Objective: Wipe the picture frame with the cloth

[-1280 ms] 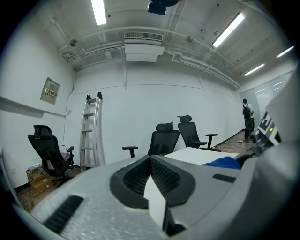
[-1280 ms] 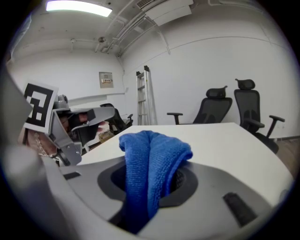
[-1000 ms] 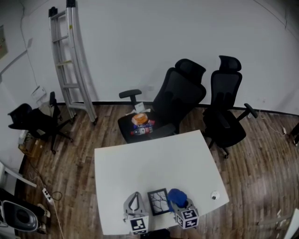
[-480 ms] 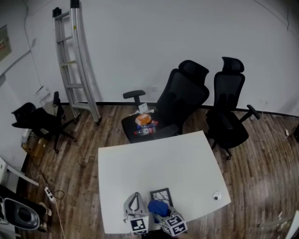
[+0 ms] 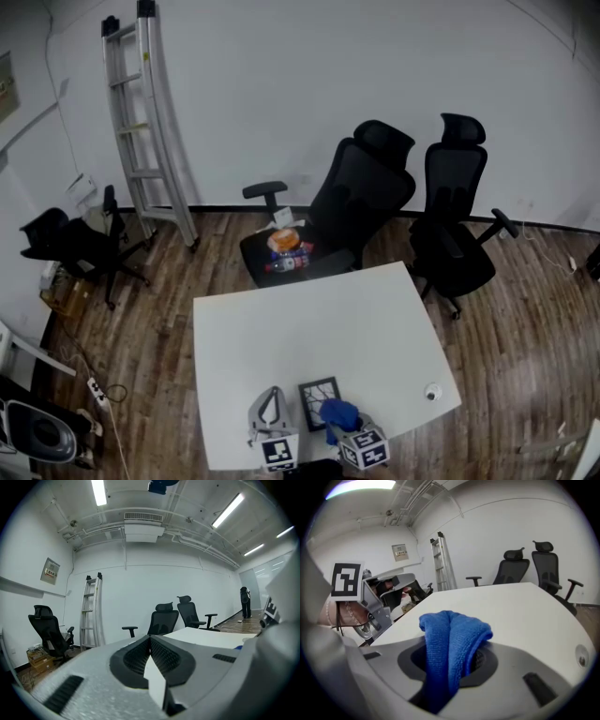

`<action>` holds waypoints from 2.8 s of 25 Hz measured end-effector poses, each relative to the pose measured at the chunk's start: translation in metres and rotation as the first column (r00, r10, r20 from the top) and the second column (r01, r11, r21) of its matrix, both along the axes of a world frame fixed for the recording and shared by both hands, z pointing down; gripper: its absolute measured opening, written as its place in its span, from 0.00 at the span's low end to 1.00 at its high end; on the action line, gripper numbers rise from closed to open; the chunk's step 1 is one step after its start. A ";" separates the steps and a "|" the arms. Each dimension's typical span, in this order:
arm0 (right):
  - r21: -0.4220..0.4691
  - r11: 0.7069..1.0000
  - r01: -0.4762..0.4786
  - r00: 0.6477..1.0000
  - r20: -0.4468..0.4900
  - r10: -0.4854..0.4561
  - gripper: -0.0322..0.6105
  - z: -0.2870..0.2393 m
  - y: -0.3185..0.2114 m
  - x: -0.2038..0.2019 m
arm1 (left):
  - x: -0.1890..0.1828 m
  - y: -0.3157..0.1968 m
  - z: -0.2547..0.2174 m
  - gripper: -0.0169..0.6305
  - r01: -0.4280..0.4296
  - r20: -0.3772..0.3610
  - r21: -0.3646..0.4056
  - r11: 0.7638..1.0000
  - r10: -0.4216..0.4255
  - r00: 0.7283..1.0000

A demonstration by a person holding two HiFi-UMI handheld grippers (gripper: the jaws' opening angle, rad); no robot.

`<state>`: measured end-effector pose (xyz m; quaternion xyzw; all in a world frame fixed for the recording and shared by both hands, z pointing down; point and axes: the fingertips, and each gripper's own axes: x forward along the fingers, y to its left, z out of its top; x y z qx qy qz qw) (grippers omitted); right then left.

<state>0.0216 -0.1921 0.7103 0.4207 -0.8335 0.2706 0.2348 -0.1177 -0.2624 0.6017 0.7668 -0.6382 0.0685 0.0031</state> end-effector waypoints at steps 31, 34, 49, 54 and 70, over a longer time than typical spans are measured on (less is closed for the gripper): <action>0.428 0.898 -0.100 0.991 0.124 0.051 0.25 -0.113 -0.070 -0.001 | 0.012 0.012 -0.013 0.03 -0.014 0.012 -0.025 1.000 0.014 1.000; 0.426 0.900 -0.091 0.991 0.124 0.042 0.25 -0.111 -0.069 -0.003 | 0.009 0.013 -0.012 0.03 -0.003 0.009 -0.024 1.000 0.003 1.000; 0.412 0.907 -0.089 0.992 0.119 0.043 0.25 -0.106 -0.071 0.003 | 0.017 0.009 -0.011 0.03 -0.005 0.015 -0.029 1.000 0.006 1.000; 0.402 0.911 -0.091 0.992 0.122 0.045 0.25 -0.104 -0.071 0.001 | 0.015 0.009 -0.011 0.03 -0.008 0.021 -0.026 1.000 0.009 1.000; 0.394 0.916 -0.080 0.993 0.109 0.040 0.25 -0.101 -0.069 0.002 | 0.016 0.009 -0.010 0.03 -0.002 0.014 -0.035 0.999 0.003 1.000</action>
